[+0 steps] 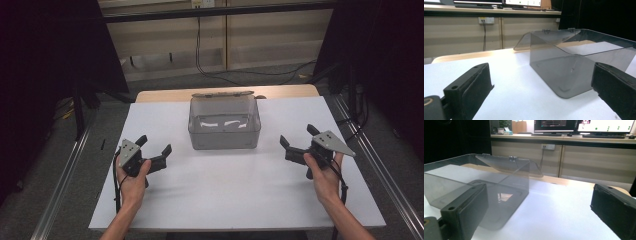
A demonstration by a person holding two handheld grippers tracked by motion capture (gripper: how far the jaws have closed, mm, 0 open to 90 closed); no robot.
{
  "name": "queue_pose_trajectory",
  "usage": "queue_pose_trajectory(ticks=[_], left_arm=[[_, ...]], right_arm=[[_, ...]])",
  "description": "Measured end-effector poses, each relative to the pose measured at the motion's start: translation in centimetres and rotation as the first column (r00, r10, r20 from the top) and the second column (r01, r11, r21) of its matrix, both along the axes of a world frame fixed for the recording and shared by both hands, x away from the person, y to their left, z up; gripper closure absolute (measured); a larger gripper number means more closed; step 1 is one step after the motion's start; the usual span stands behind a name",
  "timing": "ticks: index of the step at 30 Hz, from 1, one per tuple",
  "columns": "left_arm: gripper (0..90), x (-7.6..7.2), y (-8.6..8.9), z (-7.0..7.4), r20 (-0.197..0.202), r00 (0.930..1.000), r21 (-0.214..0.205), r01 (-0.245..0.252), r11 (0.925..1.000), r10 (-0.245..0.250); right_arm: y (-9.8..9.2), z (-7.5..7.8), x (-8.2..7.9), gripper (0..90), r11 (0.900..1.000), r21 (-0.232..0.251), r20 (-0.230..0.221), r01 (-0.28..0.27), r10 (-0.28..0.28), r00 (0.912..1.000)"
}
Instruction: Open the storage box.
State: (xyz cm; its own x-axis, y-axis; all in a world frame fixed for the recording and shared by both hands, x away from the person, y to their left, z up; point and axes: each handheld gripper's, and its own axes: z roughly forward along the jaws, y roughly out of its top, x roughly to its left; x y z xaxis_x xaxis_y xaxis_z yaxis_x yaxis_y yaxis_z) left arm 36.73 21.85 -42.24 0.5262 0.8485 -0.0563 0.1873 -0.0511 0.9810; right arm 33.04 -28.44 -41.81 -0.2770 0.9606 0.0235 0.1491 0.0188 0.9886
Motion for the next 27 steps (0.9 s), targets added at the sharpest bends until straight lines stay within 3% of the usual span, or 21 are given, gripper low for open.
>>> queue_pose_trajectory(ticks=[7,10,13,16,22,24,26,27], left_arm=[[2.7,-2.5,0.6,-0.5,0.016,0.9998,0.02,-0.009,0.9998,0.009],[3.1,-3.2,1.0,-0.7,0.009,1.0,0.011,0.001,0.9999,-0.002],[3.1,-4.0,1.2,-0.8,0.003,1.0,-0.005,-0.008,1.0,0.008],[3.1,-5.0,1.4,-0.7,0.013,0.9999,0.006,-0.008,0.9999,0.008],[2.8,-6.3,1.7,-1.3,0.007,0.9998,-0.028,-0.016,0.9995,0.016],[2.8,-6.5,1.7,-1.3,0.028,0.9995,-0.014,-0.018,0.9997,0.018],[2.8,-6.4,1.7,-1.4,0.023,0.9997,0.005,-0.011,0.9999,0.011],[2.9,-6.4,1.7,-1.4,0.021,0.9996,-0.01,-0.016,0.9998,0.017]], right_arm=[[-1.0,-0.4,-2.7,1.3,0.9993,-0.029,0.006,0.024,-0.024,0.9997],[-1.2,-0.4,-3.7,1.2,0.999,-0.037,0.027,0.025,-0.024,0.9994],[-1.4,-0.6,-4.6,1.0,0.9981,-0.054,0.018,0.028,-0.028,0.9995],[-1.6,-1.0,-5.7,1.1,0.9972,-0.067,0.015,0.033,-0.032,0.9994],[-2.7,-1.5,-7.3,1.0,0.9974,-0.02,0.016,0.069,-0.069,0.9975],[-2.8,-1.5,-7.5,0.8,0.9972,-0.028,0.021,0.069,-0.069,0.9974],[-2.8,-1.5,-7.5,0.8,0.9971,-0.029,0.025,0.07,-0.07,0.9973],[-2.8,-1.6,-7.5,0.8,0.9973,-0.029,0.018,0.068,-0.067,0.9976]])
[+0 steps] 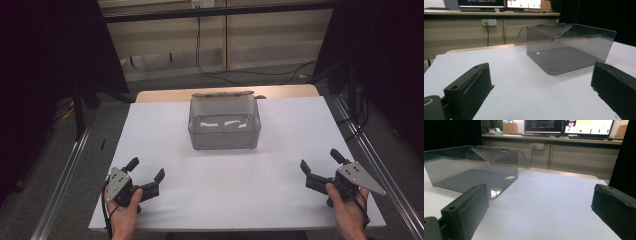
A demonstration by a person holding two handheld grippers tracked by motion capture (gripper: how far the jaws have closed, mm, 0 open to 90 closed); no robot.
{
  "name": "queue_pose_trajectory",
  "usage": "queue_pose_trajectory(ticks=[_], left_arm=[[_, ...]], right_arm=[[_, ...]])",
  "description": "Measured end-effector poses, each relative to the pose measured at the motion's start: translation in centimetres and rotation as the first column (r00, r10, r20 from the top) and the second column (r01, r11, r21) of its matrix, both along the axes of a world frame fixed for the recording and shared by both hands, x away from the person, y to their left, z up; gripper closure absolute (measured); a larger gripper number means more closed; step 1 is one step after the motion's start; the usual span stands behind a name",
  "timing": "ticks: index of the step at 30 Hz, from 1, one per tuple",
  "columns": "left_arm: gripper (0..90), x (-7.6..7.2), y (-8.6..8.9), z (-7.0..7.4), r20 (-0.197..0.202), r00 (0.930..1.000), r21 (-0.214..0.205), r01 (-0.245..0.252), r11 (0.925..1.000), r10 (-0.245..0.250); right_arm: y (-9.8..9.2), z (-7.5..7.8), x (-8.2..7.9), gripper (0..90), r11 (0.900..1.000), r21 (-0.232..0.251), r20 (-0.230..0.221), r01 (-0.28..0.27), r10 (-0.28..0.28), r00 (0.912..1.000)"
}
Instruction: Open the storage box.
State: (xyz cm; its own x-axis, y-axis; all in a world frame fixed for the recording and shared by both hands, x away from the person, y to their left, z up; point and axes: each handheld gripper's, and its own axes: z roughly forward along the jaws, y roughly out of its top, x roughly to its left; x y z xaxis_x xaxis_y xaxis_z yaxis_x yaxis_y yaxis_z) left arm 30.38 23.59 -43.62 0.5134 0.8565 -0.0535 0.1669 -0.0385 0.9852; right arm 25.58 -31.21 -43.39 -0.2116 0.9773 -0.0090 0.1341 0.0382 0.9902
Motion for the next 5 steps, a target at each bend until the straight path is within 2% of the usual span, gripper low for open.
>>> queue_pose_trajectory(ticks=[3,5], left_arm=[[2.9,-0.06,0.07,0.09,0.002,1.0,-0.006,0.004,1.0,-0.004],[3.8,-0.03,0.12,0.16,0.021,0.9995,-0.015,0.024,0.9996,-0.024]], right_arm=[[0.27,-0.19,0.08,0.8,0.9999,-0.004,-0.012,-0.014,0.014,0.9998],[0.42,-0.2,0.14,0.9,0.9998,-0.004,-0.012,-0.017,0.017,0.9998]])
